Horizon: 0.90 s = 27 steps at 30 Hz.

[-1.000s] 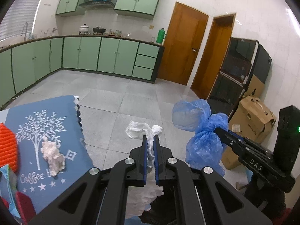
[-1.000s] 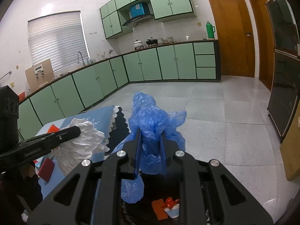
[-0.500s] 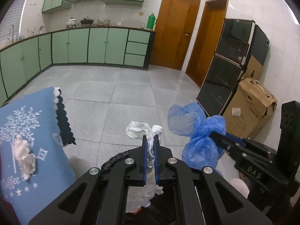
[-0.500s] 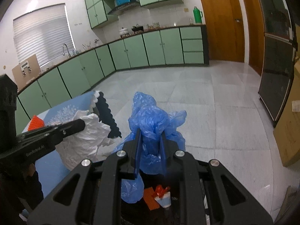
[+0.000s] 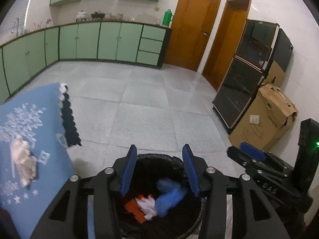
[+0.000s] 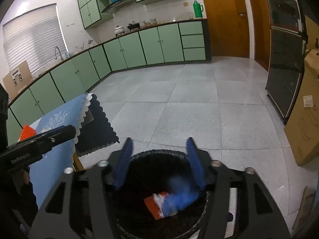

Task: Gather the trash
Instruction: 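Open both grippers over the bin to drop the tissue and blue bag, then move both tools back over the table toward the remaining trash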

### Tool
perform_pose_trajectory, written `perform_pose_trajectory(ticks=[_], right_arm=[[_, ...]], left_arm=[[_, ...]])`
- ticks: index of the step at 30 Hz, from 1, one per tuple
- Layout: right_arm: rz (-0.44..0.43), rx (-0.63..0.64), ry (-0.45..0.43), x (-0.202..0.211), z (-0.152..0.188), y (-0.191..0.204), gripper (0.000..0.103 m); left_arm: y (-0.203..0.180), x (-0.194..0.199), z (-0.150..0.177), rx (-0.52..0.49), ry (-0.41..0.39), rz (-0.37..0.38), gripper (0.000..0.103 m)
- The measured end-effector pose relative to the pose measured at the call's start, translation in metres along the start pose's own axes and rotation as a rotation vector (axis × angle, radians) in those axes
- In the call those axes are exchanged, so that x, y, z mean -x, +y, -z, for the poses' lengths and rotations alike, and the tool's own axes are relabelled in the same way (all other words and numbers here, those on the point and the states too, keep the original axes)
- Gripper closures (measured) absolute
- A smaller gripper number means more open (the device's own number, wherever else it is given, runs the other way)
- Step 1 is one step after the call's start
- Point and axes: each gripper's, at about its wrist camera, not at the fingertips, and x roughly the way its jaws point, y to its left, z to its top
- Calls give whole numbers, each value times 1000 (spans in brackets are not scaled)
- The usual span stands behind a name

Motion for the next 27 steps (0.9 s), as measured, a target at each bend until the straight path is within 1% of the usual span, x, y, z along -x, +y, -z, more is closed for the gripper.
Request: perform_pose_trajectory(ticks=[1,2,3,7,12,19,24,27], right_arm=[[4,0,-10,2,-1,0,29],[8,-2,-26,6,-2,2,17],[10,-8,-39,9,-3,3,12],[-12,-20,-53,14,-11,11,10],[-54,14,-68,18,-16,36,9],[-146,89,-69,11,-26,97,9],[-215,142,-59,2,-34,148,9],[-262,171,-45,-5,-34,180,9]], left_arm=[[1,5,-1,-8,-15,-19,52],[4,11,-2,-12,-29,-38,51],[7,16,-3,-13,-38,-56,48],[22,38,-5,-10,-74,-124,37],[47,68,-2,11,-111,-219,30],[90,109,9,67,-157,-339,30],[125,136,20,113,-170,-411,30],[142,152,31,139,-175,-467,30]])
